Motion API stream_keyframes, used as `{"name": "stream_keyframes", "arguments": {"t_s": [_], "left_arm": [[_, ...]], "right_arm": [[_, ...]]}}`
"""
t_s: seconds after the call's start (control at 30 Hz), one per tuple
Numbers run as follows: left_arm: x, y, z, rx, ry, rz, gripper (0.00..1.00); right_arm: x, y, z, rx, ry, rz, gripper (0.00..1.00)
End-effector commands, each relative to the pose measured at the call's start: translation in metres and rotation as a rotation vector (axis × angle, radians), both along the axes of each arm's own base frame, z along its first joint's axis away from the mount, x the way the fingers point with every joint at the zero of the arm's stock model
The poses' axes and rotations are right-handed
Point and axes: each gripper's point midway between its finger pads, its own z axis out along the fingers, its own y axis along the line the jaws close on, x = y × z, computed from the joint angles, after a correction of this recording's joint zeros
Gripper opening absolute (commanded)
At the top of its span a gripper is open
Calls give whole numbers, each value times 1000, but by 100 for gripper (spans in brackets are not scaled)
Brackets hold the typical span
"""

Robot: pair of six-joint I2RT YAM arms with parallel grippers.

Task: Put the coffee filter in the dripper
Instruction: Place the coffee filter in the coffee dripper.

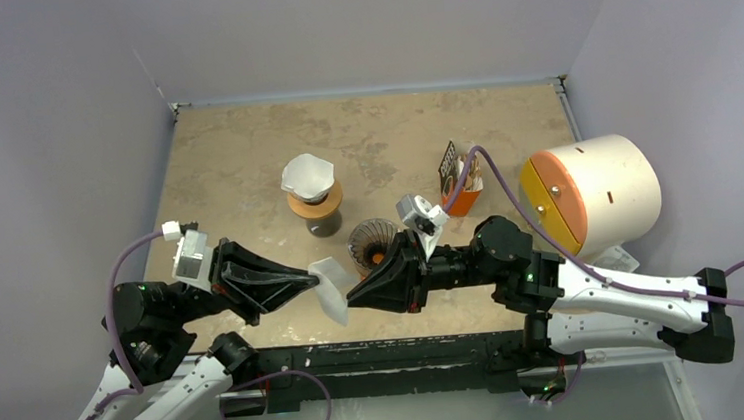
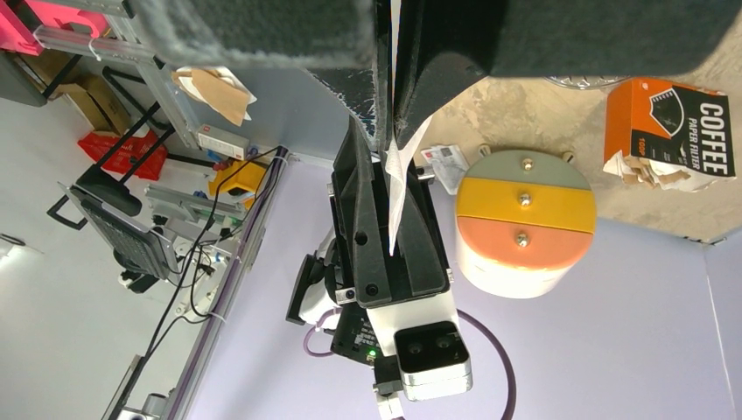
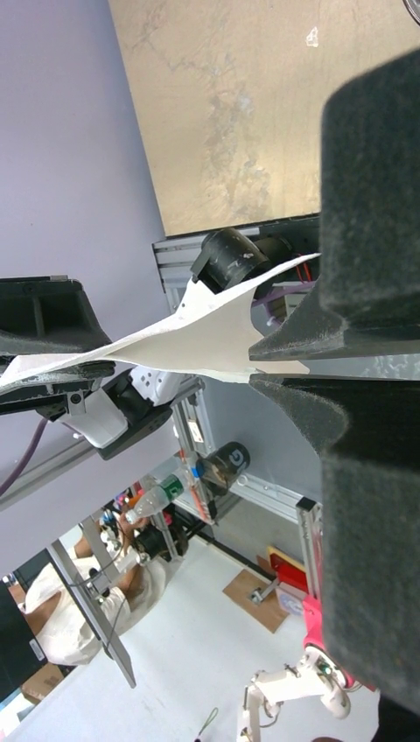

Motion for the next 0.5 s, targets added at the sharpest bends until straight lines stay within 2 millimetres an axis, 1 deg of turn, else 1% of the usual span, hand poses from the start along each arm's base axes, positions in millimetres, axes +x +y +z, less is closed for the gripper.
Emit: {"name": "stream_keyframes", "arguments": {"t_s": [0.0, 0.47], "left_arm": [[-5, 5, 13, -39, -11, -2, 0], [0, 4, 7, -19, 0, 21, 0]], "right_arm": [[-6, -2, 21, 67, -11, 26, 12], [-7, 5, 21, 56, -13, 28, 10]]}}
